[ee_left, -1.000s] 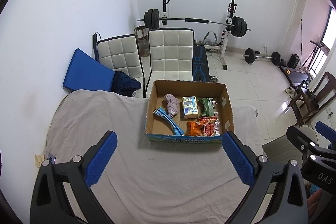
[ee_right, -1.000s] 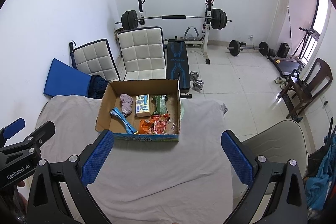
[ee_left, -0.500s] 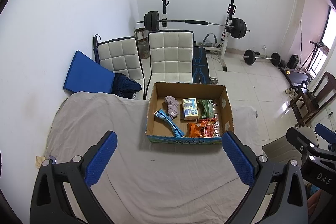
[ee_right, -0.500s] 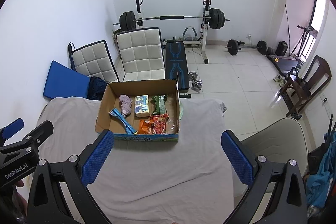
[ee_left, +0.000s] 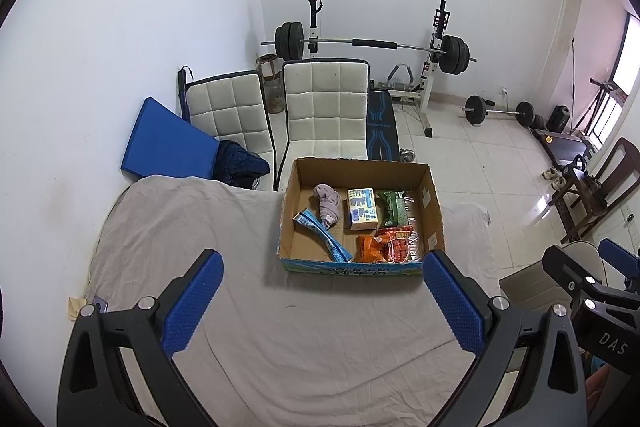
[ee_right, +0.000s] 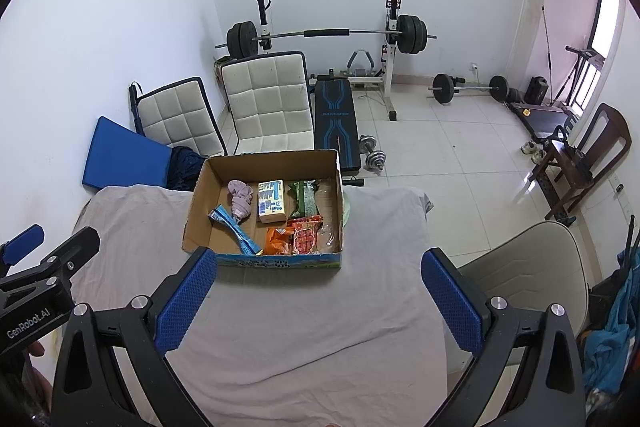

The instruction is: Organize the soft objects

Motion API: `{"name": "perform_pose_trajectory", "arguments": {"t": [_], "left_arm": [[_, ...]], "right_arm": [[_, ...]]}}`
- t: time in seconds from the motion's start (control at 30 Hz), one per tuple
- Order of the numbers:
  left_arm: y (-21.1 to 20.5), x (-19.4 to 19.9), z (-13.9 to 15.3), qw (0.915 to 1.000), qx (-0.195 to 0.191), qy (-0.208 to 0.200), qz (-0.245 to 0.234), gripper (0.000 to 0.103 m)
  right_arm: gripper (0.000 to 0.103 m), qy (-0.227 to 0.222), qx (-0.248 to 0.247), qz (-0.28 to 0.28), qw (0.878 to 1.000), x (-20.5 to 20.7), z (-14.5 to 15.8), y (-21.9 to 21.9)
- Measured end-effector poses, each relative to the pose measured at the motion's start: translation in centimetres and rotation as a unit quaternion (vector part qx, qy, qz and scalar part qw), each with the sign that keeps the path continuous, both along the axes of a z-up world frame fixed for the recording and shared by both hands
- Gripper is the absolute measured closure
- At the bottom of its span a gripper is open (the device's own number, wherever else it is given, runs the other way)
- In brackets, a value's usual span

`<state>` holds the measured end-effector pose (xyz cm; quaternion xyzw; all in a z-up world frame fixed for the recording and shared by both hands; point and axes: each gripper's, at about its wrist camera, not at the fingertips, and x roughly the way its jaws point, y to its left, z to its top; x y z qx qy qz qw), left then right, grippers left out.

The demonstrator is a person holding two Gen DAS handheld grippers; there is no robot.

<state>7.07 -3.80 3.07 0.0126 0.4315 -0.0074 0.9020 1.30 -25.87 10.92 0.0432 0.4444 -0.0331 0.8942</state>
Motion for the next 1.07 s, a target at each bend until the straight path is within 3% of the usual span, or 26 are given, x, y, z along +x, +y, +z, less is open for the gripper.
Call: {"name": "perform_pose_trajectory", "arguments": {"t": [1.07], "left_arm": [[0.06, -0.09, 0.39, 1.0000, -0.001, -0.004, -0.001, 0.000]], "right_arm": [[0.000, -0.002, 0.000, -0.002, 1.000, -0.21, 0.11, -0.01]]}}
